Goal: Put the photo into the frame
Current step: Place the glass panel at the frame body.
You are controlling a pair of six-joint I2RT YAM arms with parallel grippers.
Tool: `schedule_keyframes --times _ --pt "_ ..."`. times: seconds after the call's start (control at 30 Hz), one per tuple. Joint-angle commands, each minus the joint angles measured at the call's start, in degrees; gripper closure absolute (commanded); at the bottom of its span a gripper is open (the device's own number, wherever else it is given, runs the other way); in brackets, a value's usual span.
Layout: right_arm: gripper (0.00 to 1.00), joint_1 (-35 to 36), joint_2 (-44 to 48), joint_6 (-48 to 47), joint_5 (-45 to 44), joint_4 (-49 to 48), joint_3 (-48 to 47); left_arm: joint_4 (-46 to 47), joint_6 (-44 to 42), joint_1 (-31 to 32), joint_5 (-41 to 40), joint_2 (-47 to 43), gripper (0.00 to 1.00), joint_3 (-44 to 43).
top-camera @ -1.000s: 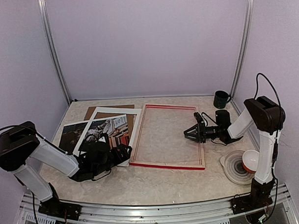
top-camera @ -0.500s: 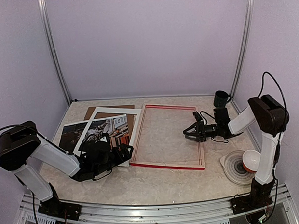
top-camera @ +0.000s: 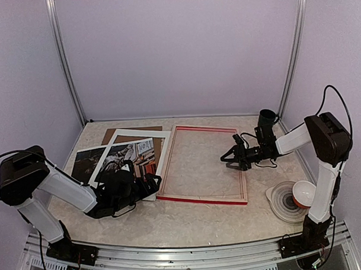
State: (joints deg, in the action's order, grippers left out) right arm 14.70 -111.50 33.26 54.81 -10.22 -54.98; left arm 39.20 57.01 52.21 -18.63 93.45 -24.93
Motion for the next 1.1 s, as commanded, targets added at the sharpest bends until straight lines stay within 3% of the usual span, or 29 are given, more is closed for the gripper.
schedule_keyframes --times 0.0,0.27,0.6,1.07 --pt "0.33 1.0 2.7 -1.4 -3.9 6.9 -2.3 0.3 -0.5 0.4 0.2 0.7 0.01 -1.5" --pt "0.30 1.7 4.3 -1.6 -8.4 14.4 -5.7 0.5 -0.3 0.4 0.4 1.1 0.01 -1.6" --pt "0.27 2.7 3.4 -1.7 -8.6 15.6 -7.1 0.8 -0.3 0.4 0.3 1.1 0.01 -1.4" --pt "0.32 3.4 2.8 6.0 1.1 -0.2 -3.1 1.6 -0.1 0.4 0.8 1.5 0.01 -0.8"
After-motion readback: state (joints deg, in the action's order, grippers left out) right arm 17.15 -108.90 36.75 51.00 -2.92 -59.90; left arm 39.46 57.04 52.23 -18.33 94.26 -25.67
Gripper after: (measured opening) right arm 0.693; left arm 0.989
